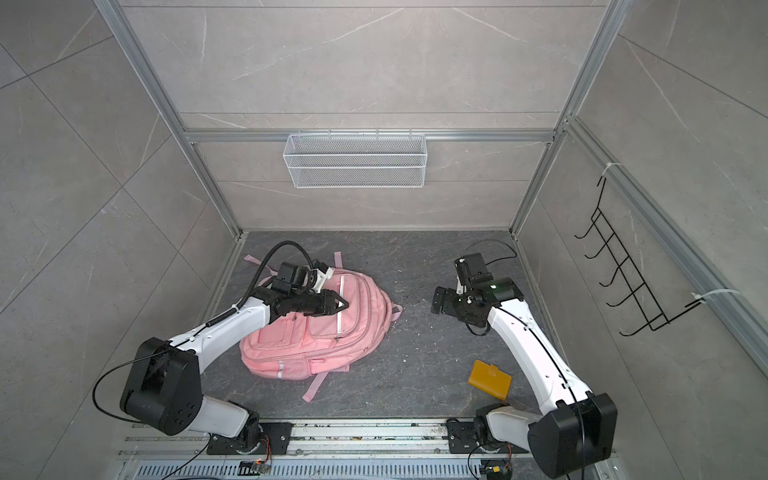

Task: Pack the student bag
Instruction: 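Move the right gripper to the yellow wallet while left releases the pocket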

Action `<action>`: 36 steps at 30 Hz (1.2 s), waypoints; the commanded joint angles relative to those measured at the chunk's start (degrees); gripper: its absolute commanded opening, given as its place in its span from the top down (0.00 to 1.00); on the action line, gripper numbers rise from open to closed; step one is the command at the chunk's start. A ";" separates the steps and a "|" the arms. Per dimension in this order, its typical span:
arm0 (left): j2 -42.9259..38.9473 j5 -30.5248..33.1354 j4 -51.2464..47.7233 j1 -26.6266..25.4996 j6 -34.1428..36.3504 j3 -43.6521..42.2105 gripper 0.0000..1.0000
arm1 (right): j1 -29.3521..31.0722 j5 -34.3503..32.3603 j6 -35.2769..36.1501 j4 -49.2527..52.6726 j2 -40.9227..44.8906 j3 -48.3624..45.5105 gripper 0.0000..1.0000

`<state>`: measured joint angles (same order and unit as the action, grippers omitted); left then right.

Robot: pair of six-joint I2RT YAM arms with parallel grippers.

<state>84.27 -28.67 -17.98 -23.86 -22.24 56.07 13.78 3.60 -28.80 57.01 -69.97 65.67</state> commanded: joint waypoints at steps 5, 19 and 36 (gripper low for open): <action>-6.22 16.03 -4.72 -5.44 8.00 5.06 0.03 | -2.61 -4.10 -8.18 5.98 5.60 -5.57 0.00; 8.65 -3.48 -0.15 -24.83 4.62 20.47 0.03 | -32.26 0.36 -5.62 0.47 7.83 -17.31 0.00; 34.29 -11.72 2.00 -27.58 -6.62 43.37 0.18 | -49.55 6.18 -10.24 -12.06 -0.42 -25.87 0.02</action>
<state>116.68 -38.06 -16.47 -51.46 -25.34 96.31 -35.27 7.81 -38.20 48.34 -68.45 41.32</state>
